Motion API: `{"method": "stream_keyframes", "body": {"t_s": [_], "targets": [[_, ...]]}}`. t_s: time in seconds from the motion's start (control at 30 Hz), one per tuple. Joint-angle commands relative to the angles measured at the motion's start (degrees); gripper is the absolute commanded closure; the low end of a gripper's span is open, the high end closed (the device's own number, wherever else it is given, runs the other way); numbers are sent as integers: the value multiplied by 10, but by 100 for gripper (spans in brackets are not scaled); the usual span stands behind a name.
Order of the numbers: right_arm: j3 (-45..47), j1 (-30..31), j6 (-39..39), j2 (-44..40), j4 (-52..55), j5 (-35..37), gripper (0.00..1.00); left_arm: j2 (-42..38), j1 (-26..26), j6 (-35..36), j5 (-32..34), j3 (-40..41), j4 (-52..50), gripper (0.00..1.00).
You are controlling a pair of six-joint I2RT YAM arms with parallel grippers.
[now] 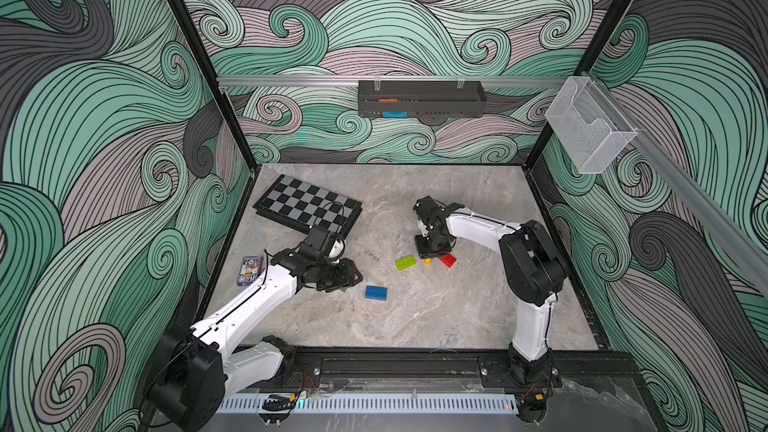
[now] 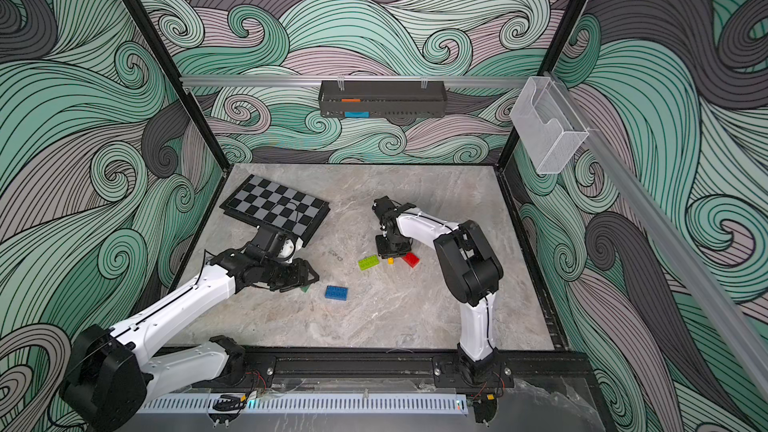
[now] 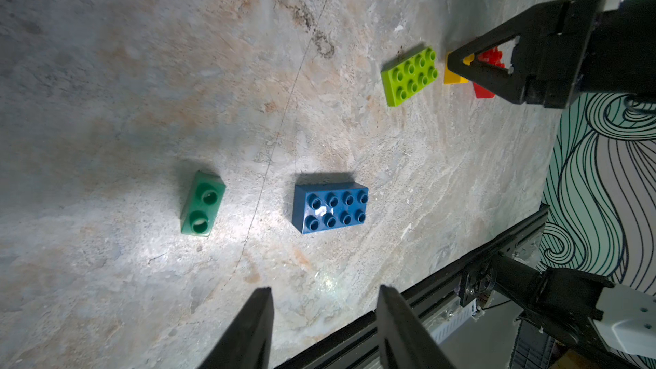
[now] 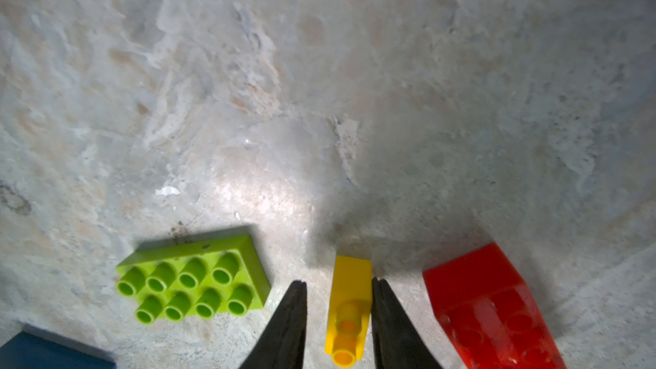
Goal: Assemble the number 5 with lego
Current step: Pick up the lego brick from the center of the board.
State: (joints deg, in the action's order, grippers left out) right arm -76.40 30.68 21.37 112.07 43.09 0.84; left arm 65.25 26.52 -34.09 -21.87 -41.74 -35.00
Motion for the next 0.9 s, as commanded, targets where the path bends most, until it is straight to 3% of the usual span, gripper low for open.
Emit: {"method": "stream_keyframes", "body": {"t_s": [0.0,0.43,0.57,0.87], "targets": [[7,5,1,-25,15,-5,67,-4,6,-2,1,1,6,49],[19,7,-9,-28,20,7,76,-6,10,-4,0,0,7,49],[17,8,-14,-31,22,5,85,-10,10,-5,2,2,7,50],[-6,44,-44,-57,25,-28,86,-13,14,-6,-10,-1,11,50]]}}
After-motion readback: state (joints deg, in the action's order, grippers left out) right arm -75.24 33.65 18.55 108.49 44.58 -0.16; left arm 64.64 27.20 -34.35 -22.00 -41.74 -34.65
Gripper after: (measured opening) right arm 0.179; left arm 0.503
